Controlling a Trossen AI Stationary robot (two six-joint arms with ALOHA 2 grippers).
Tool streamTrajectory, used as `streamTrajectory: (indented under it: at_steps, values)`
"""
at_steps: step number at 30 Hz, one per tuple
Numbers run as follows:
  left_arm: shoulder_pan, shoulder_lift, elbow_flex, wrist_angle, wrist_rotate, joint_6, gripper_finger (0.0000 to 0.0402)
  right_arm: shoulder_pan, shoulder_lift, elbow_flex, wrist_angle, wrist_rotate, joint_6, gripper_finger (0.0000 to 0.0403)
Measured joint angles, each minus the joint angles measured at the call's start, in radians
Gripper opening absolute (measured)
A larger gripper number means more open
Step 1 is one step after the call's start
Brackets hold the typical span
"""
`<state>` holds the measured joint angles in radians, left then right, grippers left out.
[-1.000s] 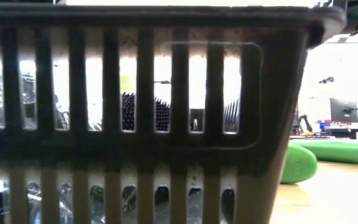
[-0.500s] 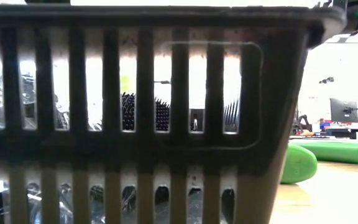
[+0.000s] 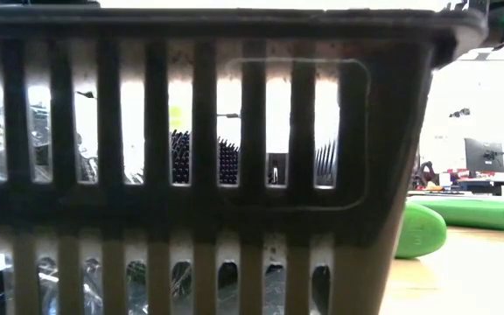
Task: Pick & Place Travel size toiletries
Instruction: Put the black hairbrush into the bottom black basket
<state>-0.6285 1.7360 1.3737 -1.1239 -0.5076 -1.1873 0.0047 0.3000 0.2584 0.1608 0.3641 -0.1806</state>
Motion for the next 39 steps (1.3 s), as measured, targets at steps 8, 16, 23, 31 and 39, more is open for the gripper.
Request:
streamTrajectory:
  at_steps: [8, 16, 23, 31, 39]
  values:
    - [0.000, -0.140, -0.216, 0.100, 0.019, -0.117, 0.0000, 0.000, 0.000, 0.000, 0.000, 0.001, -0.003, 0.0046]
    - [0.000, -0.207, -0.405, 0.136, 0.058, -0.469, 0.0000, 0.000, 0.000, 0.000, 0.000, 0.003, -0.007, 0.0046]
    - [0.000, -0.213, -0.463, 0.066, 0.079, -0.720, 0.0000, 0.000, 0.000, 0.000, -0.007, 0.003, -0.008, 0.0046]
    - [0.000, -0.213, -0.463, -0.113, 0.168, -0.905, 0.0000, 0.000, 0.000, 0.000, -0.007, 0.003, -0.010, 0.0046]
    - [0.000, -0.213, -0.510, -0.095, 0.183, -0.978, 0.0000, 0.000, 0.000, 0.000, -0.007, 0.003, -0.013, 0.0046]
